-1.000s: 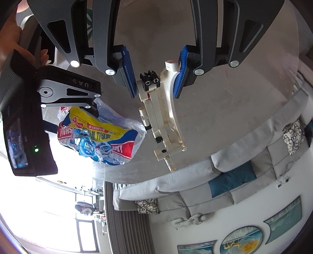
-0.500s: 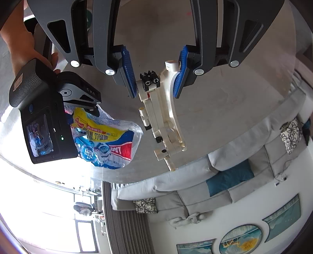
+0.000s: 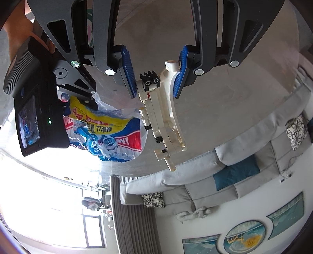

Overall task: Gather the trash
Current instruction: 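Carry the white plastic part and printed bag over the white trash bin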

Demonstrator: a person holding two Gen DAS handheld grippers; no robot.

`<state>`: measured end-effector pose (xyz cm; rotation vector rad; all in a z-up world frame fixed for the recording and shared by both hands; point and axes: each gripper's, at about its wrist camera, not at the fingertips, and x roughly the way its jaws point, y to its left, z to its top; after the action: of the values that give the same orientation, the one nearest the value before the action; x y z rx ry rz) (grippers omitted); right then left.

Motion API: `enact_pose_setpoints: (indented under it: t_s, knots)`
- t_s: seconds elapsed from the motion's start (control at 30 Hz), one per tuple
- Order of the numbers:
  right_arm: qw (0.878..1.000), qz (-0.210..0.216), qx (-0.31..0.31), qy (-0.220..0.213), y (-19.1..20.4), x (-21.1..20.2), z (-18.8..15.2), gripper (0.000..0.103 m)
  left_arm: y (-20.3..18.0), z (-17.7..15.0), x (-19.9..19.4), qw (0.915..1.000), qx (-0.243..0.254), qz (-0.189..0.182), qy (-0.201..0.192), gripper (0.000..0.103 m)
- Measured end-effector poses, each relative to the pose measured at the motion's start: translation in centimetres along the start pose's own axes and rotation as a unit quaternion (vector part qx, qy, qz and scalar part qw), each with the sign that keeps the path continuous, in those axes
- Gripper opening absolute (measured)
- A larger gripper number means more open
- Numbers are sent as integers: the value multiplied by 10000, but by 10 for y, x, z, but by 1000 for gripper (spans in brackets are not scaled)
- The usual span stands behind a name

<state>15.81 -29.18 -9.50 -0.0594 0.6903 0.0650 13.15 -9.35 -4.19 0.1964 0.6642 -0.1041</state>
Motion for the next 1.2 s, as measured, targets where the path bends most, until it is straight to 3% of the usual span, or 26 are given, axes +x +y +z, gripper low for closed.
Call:
enact_pose_setpoints:
  t_s: [0.23,0.57,0.83,1.2]
  knots:
    - [9995,-298,78,-111,-31,-60,-28,28,-28,-5,-24,9992,101,-360,-129,40]
    - [9948,-903,454,-148,-90,-130,-84,28,-100,-29,-44,9940,375,-1028,-57,40]
    - [9878,-1333,804,-12,-136,-162,-131,28,-160,-48,-55,9880,705,-1377,33,40]
    - [9784,-1787,1040,-56,-163,-181,-156,28,-220,-71,-54,9793,1119,-1677,189,40]
